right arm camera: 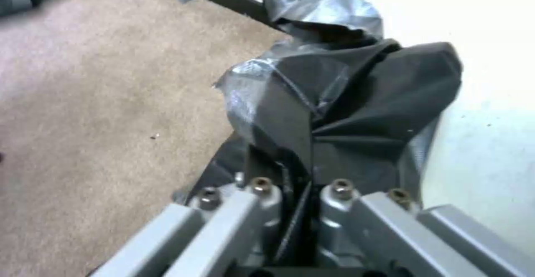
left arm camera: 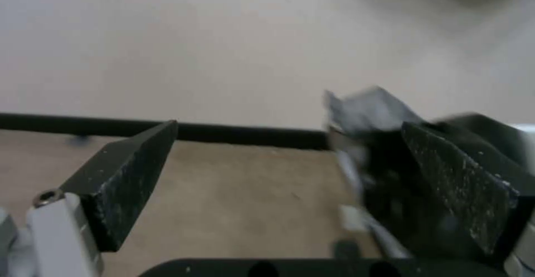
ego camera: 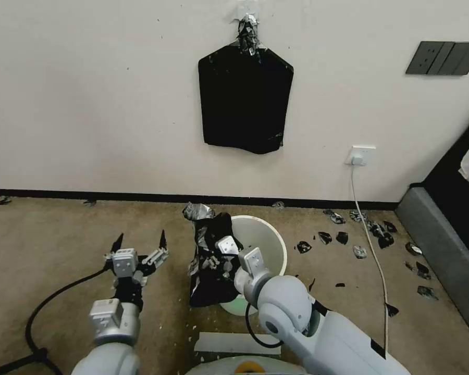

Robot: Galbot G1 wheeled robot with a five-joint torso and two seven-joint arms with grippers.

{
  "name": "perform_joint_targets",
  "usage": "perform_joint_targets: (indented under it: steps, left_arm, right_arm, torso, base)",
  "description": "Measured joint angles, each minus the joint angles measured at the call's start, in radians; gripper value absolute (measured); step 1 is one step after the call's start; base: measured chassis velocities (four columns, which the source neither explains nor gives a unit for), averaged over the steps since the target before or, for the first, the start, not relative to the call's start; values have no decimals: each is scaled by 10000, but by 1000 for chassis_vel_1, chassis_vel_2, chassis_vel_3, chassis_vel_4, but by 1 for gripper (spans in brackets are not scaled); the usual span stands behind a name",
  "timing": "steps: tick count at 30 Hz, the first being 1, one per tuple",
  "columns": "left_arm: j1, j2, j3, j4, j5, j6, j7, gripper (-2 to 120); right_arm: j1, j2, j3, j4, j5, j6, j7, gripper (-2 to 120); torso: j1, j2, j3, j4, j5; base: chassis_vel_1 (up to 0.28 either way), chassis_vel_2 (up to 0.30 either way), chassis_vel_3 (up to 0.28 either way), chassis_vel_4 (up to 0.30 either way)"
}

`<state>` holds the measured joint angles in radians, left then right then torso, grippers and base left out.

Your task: Place a trash bag onto the trash bin.

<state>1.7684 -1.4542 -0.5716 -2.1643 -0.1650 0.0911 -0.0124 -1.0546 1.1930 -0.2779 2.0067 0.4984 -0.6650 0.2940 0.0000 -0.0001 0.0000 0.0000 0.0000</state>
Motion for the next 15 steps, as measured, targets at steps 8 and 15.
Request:
perform_joint_targets:
  steps: [8,15]
  left_arm:
    - [-268,641,71,182,-1065,819,688,100]
    - [-849,1007,630,10,-1261,2452,228,100]
  right_arm:
    - [-49,-151,139,260,172,7,146,0]
    - [-57,-124,198,315,259,8,196,0]
  torso:
    - [0,0,0,-1,0]
    - [0,0,0,-1,1]
  base:
    - [0,0,0,0]
    - [0,0,0,0]
